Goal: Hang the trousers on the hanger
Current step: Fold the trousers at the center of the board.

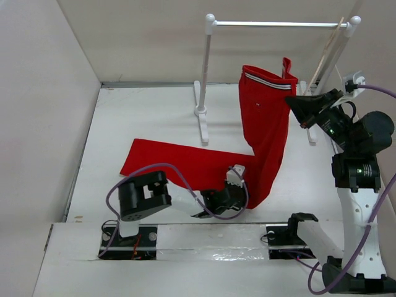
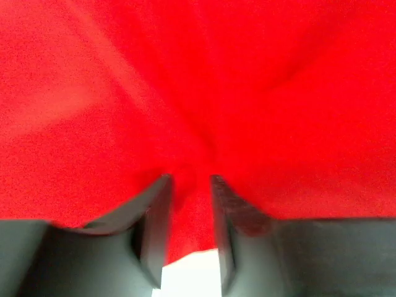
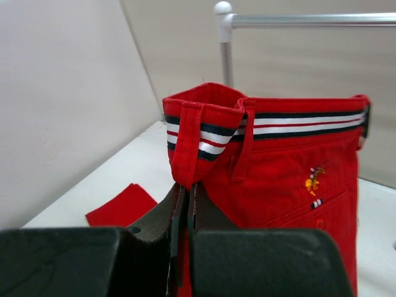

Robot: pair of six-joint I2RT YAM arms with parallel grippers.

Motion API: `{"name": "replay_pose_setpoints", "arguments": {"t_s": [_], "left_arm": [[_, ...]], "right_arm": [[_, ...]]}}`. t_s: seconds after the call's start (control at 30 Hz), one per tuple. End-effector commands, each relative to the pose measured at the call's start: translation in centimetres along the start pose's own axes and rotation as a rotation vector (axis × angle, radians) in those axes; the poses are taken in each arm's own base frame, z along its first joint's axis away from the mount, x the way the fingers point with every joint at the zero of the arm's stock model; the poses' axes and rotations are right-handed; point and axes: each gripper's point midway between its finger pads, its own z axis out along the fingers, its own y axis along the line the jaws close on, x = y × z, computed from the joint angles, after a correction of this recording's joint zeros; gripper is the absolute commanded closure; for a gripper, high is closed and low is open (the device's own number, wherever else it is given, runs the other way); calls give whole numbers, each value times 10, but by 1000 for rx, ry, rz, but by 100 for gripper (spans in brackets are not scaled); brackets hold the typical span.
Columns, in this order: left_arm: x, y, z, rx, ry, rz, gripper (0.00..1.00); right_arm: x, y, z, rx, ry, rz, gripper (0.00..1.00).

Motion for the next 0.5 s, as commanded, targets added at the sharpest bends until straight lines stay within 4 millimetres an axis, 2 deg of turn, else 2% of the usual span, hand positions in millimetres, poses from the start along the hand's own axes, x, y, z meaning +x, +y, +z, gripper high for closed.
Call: {"name": "replay_pose_setpoints", "arguments": {"t_s": [0.0, 0.03, 0.07, 0.1, 0.13, 0.17, 0.2, 0.23, 0.27, 0.3, 0.33, 0.37, 0.43, 0.47], "left_arm": [[-45, -3, -30, 19, -90, -15, 68], [-50, -1, -38, 19, -102, -8, 64], [-68, -2, -55, 26, -148, -28, 62], [-74, 10, -61, -14, -155, -27, 62], [-83, 13, -71, -24, -177, -40, 62], [-107, 21, -89, -32, -235, -93, 63], [-110, 33, -98, -66, -235, -99, 64], [-118, 39, -109, -75, -251, -122, 65], [-139, 42, -131, -55, -309, -178, 66], [-138, 50, -142, -75, -303, -172, 66], [-145, 57, -152, -83, -322, -191, 67], [-158, 59, -174, -55, -365, -230, 67], [-162, 77, -192, -90, -378, -263, 68], [-173, 80, -211, -65, -423, -295, 68]], "right_arm": [[-36, 30, 9, -120, -125, -88, 100], [-36, 33, 12, -130, -127, -83, 100], [-37, 37, 16, -144, -132, -78, 100], [-36, 46, 26, -175, -132, -58, 100], [-33, 50, 32, -181, -120, -45, 100], [-30, 54, 40, -185, -112, -41, 100], [-29, 51, 49, -149, -120, -49, 100], [-18, 67, 65, -191, -91, -21, 100], [-13, 71, 73, -189, -85, -25, 100], [-9, 69, 82, -152, -86, -16, 100], [-8, 75, 89, -160, -96, -10, 100], [8, 85, 103, -185, -63, 12, 100], [16, 89, 119, -186, -61, 31, 100], [29, 89, 134, -187, -33, 49, 100]]}}
